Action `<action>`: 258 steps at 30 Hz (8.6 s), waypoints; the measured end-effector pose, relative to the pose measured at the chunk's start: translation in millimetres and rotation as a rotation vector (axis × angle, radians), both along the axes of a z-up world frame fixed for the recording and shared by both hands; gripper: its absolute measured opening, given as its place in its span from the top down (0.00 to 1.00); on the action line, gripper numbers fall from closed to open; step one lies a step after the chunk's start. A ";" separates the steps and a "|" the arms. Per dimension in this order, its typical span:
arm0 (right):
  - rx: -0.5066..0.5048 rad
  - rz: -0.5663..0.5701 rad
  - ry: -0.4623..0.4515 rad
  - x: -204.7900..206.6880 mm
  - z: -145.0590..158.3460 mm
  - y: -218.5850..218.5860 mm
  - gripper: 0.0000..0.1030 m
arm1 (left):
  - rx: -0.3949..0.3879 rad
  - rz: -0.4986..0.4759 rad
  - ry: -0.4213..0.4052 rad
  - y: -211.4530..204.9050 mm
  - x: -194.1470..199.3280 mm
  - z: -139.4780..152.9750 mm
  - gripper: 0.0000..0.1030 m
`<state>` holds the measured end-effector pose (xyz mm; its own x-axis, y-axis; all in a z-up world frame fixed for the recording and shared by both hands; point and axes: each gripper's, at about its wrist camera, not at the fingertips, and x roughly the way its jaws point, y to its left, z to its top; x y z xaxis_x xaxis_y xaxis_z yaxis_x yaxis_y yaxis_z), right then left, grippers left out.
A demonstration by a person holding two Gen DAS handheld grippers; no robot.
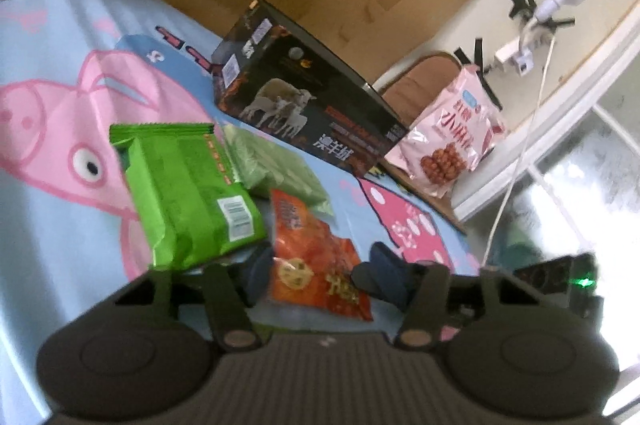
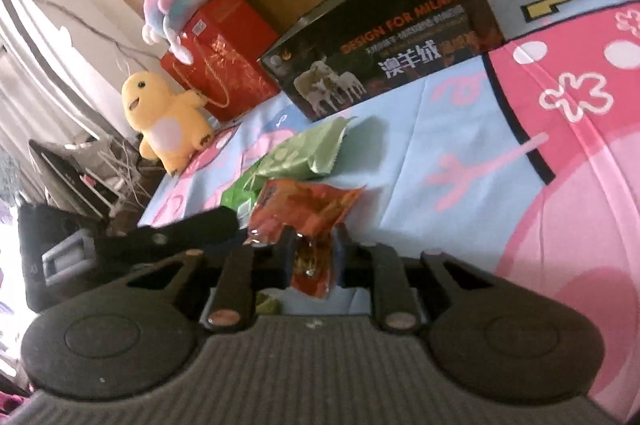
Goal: Organize snacks
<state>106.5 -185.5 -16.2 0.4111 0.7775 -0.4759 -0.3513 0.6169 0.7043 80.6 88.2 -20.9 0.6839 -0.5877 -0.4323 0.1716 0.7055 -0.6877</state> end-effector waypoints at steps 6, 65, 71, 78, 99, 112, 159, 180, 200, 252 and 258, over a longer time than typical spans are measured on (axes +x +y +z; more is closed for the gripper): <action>0.006 -0.038 -0.008 -2.3 0.9 -3.3 0.80 | 0.001 0.011 0.005 0.4 1.0 -0.6 0.61; -0.129 -0.111 -0.453 46.5 86.7 18.7 0.83 | 0.120 0.011 -0.297 -16.1 86.0 103.6 0.51; -0.261 -0.237 -0.477 109.6 88.9 26.9 0.62 | 0.258 0.053 -0.236 -41.4 142.9 96.8 0.34; -0.128 -0.204 -0.430 61.4 68.4 -7.5 0.62 | 0.147 0.062 -0.291 11.6 65.3 85.1 0.31; -0.097 0.009 -0.135 20.2 17.2 18.2 0.79 | 0.202 -0.167 -0.094 -58.7 49.4 32.5 0.46; -0.130 -0.108 -0.163 -17.5 4.7 -23.0 0.64 | 0.161 -0.052 -0.101 -32.0 30.3 39.1 0.32; -0.395 0.044 -0.375 -19.7 16.4 48.9 0.27 | 0.123 -0.010 -0.115 -9.7 30.3 21.6 0.15; -0.373 -0.123 -0.328 -25.3 15.1 21.6 0.52 | 0.014 -0.020 -0.116 4.5 31.7 16.6 0.15; -0.538 0.000 -0.427 -31.1 13.6 23.4 0.43 | 0.304 -0.211 -0.035 -78.6 49.7 21.7 0.41; -0.535 0.296 -0.509 -26.1 28.0 131.8 0.34 | 0.154 0.042 0.005 11.0 22.9 17.2 0.25; -0.505 0.215 -0.485 -35.7 27.9 89.7 0.51 | 0.144 -0.054 -0.012 -13.7 23.9 14.0 0.23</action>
<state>70.8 -95.7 11.7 0.5296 0.5984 -0.6012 -0.7012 0.7077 0.0866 104.4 74.4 -6.9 0.6588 -0.5563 -0.5065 0.2194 0.7860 -0.5779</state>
